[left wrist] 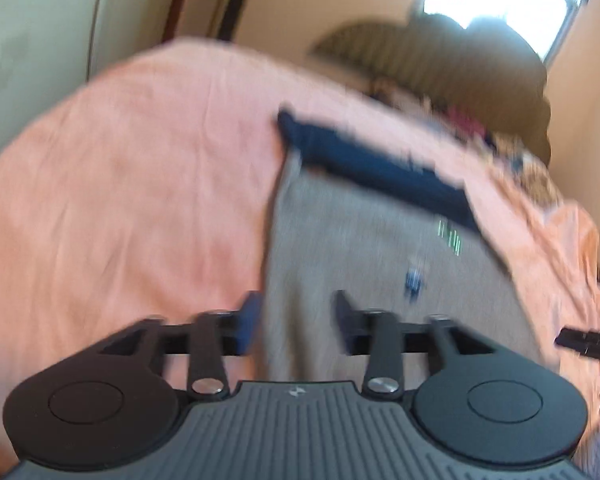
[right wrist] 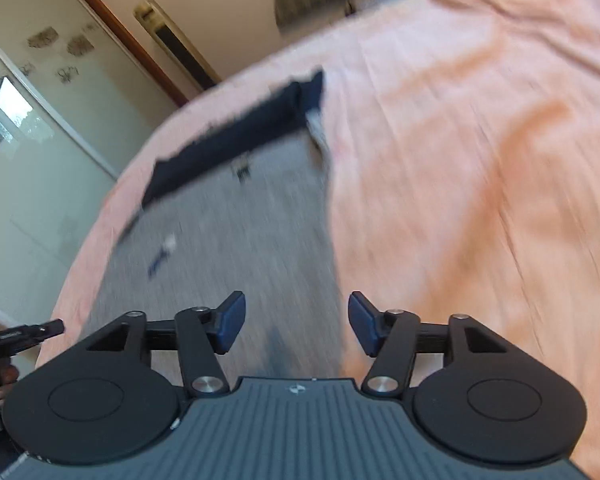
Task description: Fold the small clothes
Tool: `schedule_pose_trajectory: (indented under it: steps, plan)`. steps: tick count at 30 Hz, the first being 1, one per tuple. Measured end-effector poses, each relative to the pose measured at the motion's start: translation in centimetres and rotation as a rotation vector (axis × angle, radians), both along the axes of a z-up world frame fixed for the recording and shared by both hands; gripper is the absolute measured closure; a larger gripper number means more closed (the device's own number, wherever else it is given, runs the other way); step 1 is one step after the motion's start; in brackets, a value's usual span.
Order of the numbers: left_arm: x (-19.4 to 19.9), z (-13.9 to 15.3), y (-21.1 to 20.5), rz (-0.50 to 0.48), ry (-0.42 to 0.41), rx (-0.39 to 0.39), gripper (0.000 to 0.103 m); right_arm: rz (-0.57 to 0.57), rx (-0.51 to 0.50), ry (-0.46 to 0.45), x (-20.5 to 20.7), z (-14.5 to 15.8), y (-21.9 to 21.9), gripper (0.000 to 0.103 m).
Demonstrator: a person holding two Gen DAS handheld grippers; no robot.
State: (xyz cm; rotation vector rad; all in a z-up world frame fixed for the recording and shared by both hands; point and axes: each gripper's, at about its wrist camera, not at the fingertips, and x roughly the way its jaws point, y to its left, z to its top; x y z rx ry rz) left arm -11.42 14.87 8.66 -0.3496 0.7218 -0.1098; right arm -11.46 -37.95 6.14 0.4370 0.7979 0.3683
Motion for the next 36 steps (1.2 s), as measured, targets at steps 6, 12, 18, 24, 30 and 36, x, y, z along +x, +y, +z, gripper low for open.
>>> schedule_pose_trajectory:
  steps: [6, 12, 18, 24, 30, 36]
  plan:
    - [8.9, -3.9, -10.1, 0.039, -0.012, 0.190, 0.020, -0.001, -0.126, -0.009, 11.8, -2.8, 10.8, 0.031]
    - [8.2, -8.2, -13.3, 0.020, -0.024, 0.399, 0.014, 0.024, -0.478, -0.129, 9.6, -5.8, 16.3, 0.000]
    - [7.9, -8.1, -13.0, 0.042, 0.010, 0.404, 0.002, -0.009, -0.500, -0.155, 3.1, -5.9, 15.2, 0.000]
    - [6.0, -8.0, -13.0, 0.012, 0.011, 0.407, 0.001, -0.022, -0.507, -0.164, 1.9, -6.0, 15.2, 0.000]
    - [4.6, -8.0, -12.7, 0.003, 0.007, 0.394, 0.001, -0.019, -0.505, -0.166, 1.8, -6.0, 15.3, 0.000]
    - [4.7, -8.1, -12.7, 0.010, 0.002, 0.387, 0.000, -0.018, -0.503, -0.166, 1.9, -6.0, 15.3, 0.000]
